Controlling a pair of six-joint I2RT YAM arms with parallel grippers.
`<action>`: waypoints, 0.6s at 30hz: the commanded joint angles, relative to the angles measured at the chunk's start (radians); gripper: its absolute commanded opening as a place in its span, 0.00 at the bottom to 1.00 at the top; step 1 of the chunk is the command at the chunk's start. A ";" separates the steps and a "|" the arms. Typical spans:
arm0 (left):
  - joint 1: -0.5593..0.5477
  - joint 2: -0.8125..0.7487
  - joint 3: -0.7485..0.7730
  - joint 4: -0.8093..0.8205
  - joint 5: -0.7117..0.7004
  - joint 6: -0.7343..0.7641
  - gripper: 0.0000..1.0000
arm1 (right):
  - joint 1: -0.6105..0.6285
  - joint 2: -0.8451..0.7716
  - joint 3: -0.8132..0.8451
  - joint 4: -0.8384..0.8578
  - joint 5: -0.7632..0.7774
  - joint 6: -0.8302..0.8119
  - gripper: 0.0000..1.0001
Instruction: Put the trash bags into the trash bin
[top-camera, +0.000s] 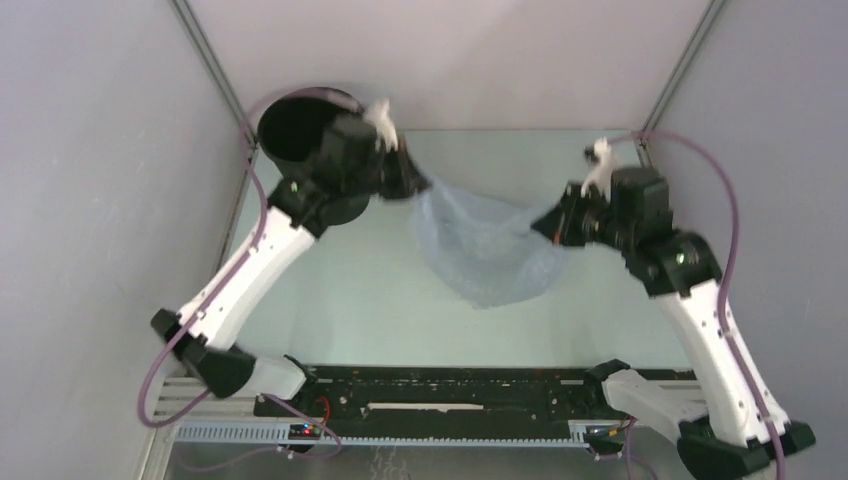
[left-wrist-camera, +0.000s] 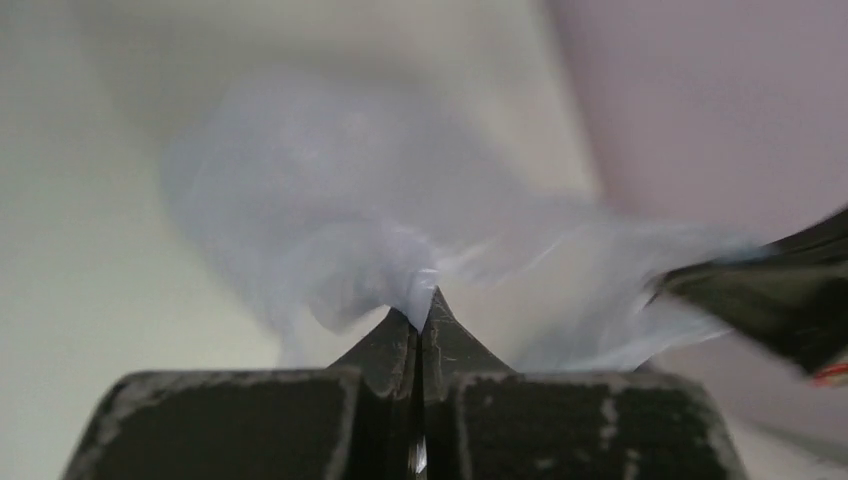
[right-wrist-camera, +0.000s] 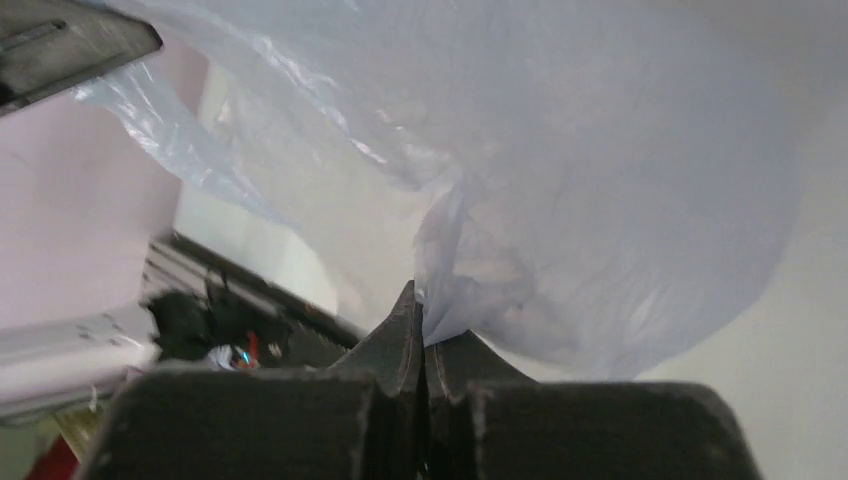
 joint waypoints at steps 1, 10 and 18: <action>0.016 0.222 0.661 -0.041 0.037 0.101 0.00 | -0.031 0.223 0.426 0.019 0.008 -0.129 0.00; 0.018 0.099 0.528 0.038 -0.082 0.092 0.00 | -0.032 0.237 0.578 0.051 0.024 -0.112 0.00; 0.068 -0.123 -0.366 0.020 0.025 -0.124 0.00 | -0.028 -0.070 -0.267 0.080 -0.125 0.082 0.00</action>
